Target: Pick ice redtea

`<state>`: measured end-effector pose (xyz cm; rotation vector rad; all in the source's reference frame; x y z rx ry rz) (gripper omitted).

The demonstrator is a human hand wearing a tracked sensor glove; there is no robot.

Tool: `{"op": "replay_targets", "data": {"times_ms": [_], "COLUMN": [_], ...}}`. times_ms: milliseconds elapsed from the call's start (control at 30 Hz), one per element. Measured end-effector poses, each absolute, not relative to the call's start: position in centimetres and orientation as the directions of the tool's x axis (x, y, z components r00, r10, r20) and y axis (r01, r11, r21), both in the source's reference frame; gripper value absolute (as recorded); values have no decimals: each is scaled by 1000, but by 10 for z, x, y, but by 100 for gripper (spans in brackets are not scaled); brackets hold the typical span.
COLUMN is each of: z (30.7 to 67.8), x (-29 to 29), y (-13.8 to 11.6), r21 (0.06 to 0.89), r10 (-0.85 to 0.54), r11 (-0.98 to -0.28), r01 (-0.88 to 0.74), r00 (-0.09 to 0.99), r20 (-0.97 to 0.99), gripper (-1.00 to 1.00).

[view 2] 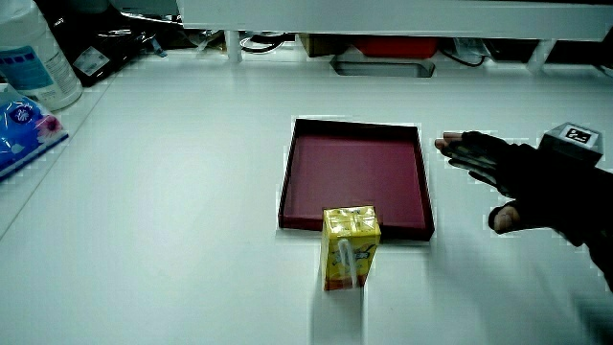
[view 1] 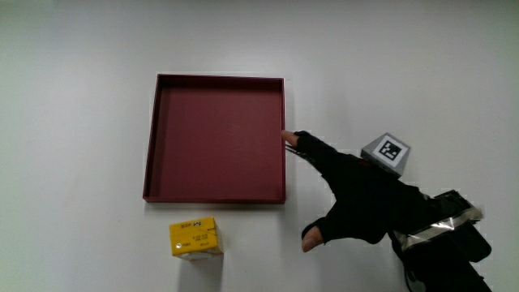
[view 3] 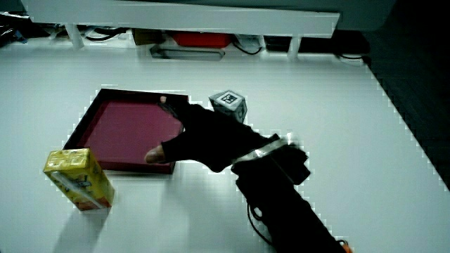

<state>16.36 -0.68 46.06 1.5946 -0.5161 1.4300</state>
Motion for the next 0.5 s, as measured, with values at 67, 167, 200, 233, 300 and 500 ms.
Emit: {"op": "replay_targets", "data": {"times_ms": [67,167,200,233,300,500], "z": [463,468,470,474,478,488], "x": [155,143,140,136,128,103], "y": [-4,1,2,4,7,18], "r21": [322,322,327,325,311,304], "r10": [255,276,277,280,261,274], "r11": [-494,-464,-459,-450,-444,-401], "r01": [-808,-825,-826,-832,-840,-864], "r00": [220,211,216,214,211,203], "r20": [942,938,936,936,942,940], "gripper": [0,0,0,0,0,0]}}
